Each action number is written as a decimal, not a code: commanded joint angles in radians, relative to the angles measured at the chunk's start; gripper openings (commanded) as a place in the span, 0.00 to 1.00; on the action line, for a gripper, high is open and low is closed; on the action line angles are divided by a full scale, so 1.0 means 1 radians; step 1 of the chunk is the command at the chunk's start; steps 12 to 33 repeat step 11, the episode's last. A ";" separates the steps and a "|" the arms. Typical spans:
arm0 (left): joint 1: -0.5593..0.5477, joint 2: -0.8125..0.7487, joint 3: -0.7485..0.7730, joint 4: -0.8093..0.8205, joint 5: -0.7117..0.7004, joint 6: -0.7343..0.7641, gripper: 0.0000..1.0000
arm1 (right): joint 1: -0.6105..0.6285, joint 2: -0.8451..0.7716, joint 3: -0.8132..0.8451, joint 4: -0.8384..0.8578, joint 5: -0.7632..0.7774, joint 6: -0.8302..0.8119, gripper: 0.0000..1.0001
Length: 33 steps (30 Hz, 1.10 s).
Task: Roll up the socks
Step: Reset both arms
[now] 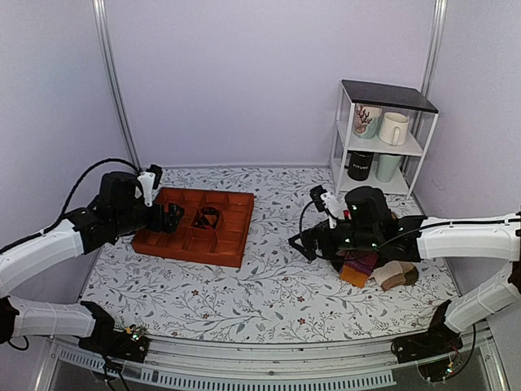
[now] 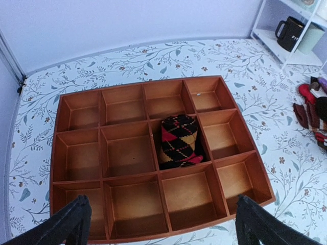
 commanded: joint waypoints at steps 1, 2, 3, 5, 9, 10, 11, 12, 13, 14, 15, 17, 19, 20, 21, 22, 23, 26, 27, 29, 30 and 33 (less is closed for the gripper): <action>0.010 0.008 -0.003 0.007 -0.011 -0.044 0.99 | -0.007 -0.070 0.026 -0.069 0.219 0.138 1.00; 0.010 0.005 -0.005 0.007 -0.012 -0.048 1.00 | -0.007 -0.084 0.023 -0.072 0.257 0.161 1.00; 0.010 0.001 -0.010 0.011 -0.013 -0.051 1.00 | -0.007 -0.099 0.018 -0.076 0.293 0.178 1.00; 0.010 -0.016 -0.022 0.022 -0.011 -0.058 0.99 | -0.007 -0.129 0.012 -0.090 0.340 0.184 1.00; 0.011 -0.051 -0.046 0.050 0.004 -0.060 0.99 | -0.006 -0.170 -0.001 -0.145 0.428 0.179 1.00; 0.011 -0.057 -0.051 0.053 0.001 -0.060 0.99 | -0.006 -0.176 -0.002 -0.164 0.447 0.183 1.00; 0.010 -0.062 -0.054 0.055 -0.002 -0.058 0.99 | -0.006 -0.183 -0.002 -0.181 0.455 0.186 1.00; 0.010 -0.062 -0.054 0.055 -0.002 -0.058 0.99 | -0.006 -0.183 -0.002 -0.181 0.455 0.186 1.00; 0.010 -0.062 -0.054 0.055 -0.002 -0.058 0.99 | -0.006 -0.183 -0.002 -0.181 0.455 0.186 1.00; 0.010 -0.062 -0.054 0.055 -0.002 -0.058 0.99 | -0.006 -0.183 -0.002 -0.181 0.455 0.186 1.00; 0.010 -0.062 -0.054 0.055 -0.002 -0.058 0.99 | -0.006 -0.183 -0.002 -0.181 0.455 0.186 1.00; 0.010 -0.062 -0.054 0.055 -0.002 -0.058 0.99 | -0.006 -0.183 -0.002 -0.181 0.455 0.186 1.00; 0.010 -0.062 -0.054 0.055 -0.002 -0.058 0.99 | -0.006 -0.183 -0.002 -0.181 0.455 0.186 1.00; 0.010 -0.062 -0.054 0.055 -0.002 -0.058 0.99 | -0.006 -0.183 -0.002 -0.181 0.455 0.186 1.00; 0.010 -0.062 -0.054 0.055 -0.002 -0.058 0.99 | -0.006 -0.183 -0.002 -0.181 0.455 0.186 1.00; 0.010 -0.062 -0.054 0.055 -0.002 -0.058 0.99 | -0.006 -0.183 -0.002 -0.181 0.455 0.186 1.00; 0.010 -0.062 -0.054 0.055 -0.002 -0.058 0.99 | -0.006 -0.183 -0.002 -0.181 0.455 0.186 1.00; 0.010 -0.062 -0.054 0.055 -0.002 -0.058 0.99 | -0.006 -0.183 -0.002 -0.181 0.455 0.186 1.00; 0.010 -0.062 -0.054 0.055 -0.002 -0.058 0.99 | -0.006 -0.183 -0.002 -0.181 0.455 0.186 1.00; 0.010 -0.062 -0.054 0.055 -0.002 -0.058 0.99 | -0.006 -0.183 -0.002 -0.181 0.455 0.186 1.00; 0.010 -0.062 -0.054 0.055 -0.002 -0.058 0.99 | -0.006 -0.183 -0.002 -0.181 0.455 0.186 1.00; 0.010 -0.062 -0.054 0.055 -0.002 -0.058 0.99 | -0.006 -0.183 -0.002 -0.181 0.455 0.186 1.00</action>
